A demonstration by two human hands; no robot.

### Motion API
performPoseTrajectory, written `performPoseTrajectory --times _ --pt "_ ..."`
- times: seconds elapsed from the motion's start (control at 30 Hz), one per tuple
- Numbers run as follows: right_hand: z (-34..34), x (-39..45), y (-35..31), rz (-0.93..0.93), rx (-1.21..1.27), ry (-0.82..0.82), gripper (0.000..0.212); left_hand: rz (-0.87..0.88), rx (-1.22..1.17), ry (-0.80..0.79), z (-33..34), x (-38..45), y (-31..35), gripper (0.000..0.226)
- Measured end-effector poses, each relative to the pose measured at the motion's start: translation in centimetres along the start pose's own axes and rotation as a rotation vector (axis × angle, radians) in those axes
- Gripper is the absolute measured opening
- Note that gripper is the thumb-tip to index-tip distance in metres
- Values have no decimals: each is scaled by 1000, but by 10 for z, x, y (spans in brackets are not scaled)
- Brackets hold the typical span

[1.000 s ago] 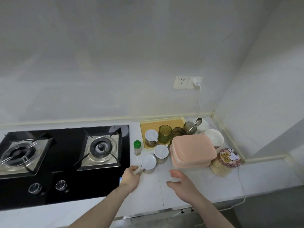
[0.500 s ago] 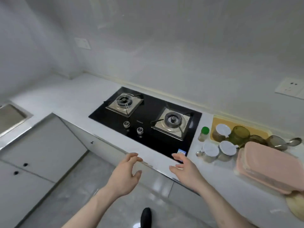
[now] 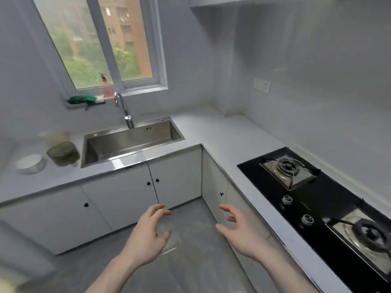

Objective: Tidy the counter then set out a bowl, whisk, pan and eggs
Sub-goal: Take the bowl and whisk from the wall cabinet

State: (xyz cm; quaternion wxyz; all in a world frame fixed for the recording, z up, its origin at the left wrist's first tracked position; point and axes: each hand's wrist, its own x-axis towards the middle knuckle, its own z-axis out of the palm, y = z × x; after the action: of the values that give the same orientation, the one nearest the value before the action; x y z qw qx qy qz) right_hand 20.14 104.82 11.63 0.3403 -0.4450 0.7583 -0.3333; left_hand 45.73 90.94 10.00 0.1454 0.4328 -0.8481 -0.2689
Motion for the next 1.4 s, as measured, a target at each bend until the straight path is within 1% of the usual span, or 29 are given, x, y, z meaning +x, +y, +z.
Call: performPoseTrajectory --times 0.13,0.23,0.43,0.77,0.87,0.97,1.0,1.07,1.23,1.4 --pt "74 69 -76 -119 -33 -93 51 -82 5 109 -72 10 -87 36" --pt "115 104 -123 -189 -31 -121 53 -135 3 146 -115 16 -137 38" --pt "170 167 -198 -255 -20 -249 52 -221 -14 237 -178 38 -211 37" --pt "256 316 -273 -302 -2 -439 55 -408 -63 325 -231 108 -307 34" --pt "279 368 -299 -299 14 -514 54 -484 -47 354 -252 137 -334 33" --pt "291 408 -325 -301 17 -551 53 -558 -10 353 -270 160 -354 34" --pt "303 438 -336 -313 23 -579 53 -585 -10 376 -279 178 -372 34" --pt "306 455 -344 -330 -15 -577 53 -612 -17 398 -285 190 -377 34" --pt "344 508 -360 -292 -18 -659 54 -729 -38 392 -298 219 -415 35" --pt "382 548 -375 -256 -37 -699 53 -816 -140 437 -313 240 -471 32"
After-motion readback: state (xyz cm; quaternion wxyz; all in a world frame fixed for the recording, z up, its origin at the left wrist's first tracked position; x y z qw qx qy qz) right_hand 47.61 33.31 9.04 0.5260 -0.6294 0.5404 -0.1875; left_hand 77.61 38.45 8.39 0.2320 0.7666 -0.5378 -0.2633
